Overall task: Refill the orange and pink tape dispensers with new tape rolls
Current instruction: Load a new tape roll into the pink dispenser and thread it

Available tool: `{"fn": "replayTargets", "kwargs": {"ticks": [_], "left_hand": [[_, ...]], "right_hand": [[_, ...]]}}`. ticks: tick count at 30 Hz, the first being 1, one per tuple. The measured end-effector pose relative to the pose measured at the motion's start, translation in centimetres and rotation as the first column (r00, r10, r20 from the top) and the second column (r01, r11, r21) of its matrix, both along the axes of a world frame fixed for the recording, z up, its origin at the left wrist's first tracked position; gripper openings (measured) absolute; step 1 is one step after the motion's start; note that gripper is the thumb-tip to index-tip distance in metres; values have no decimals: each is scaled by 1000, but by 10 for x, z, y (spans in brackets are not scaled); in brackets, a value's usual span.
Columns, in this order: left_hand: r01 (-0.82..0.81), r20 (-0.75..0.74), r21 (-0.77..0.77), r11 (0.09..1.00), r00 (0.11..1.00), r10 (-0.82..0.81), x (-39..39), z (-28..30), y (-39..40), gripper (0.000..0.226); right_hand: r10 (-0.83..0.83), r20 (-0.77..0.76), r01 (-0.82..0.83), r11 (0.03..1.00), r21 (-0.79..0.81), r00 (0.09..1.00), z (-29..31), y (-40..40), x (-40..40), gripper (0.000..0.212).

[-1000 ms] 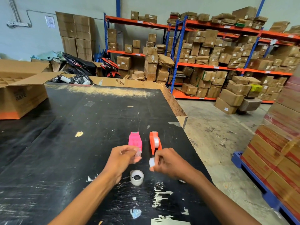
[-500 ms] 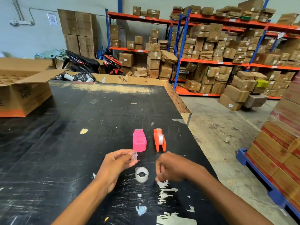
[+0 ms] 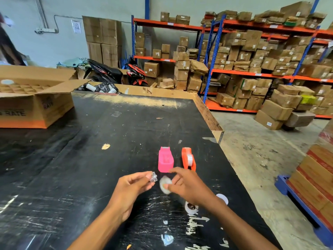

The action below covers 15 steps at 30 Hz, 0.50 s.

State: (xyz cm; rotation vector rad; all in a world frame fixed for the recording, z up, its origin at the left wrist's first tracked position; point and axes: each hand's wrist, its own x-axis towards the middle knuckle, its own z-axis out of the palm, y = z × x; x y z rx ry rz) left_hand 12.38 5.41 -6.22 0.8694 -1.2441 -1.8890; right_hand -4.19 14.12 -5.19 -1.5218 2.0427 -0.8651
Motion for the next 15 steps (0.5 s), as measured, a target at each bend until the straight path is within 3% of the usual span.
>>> {"fn": "replayTargets", "kwargs": {"ticks": [2,4,10,15], "left_hand": [[-3,-18,0,1000,1000,3,-1,1,1,12],[-2,-36,-13,1000,999,2,-4,2,2,15],[13,-48,-128,992,999,-19,-14,8,8,15],[4,-41,-203,979,999,-13,-18,11,8,16]], "right_hand": [[-61,318,105,987,-124,946,6,3,-3,40],[-33,486,132,976,-171,873,13,4,-3,42],[23,459,102,964,-247,888,13,6,5,37],[26,412,114,943,-312,911,13,6,8,47]]}}
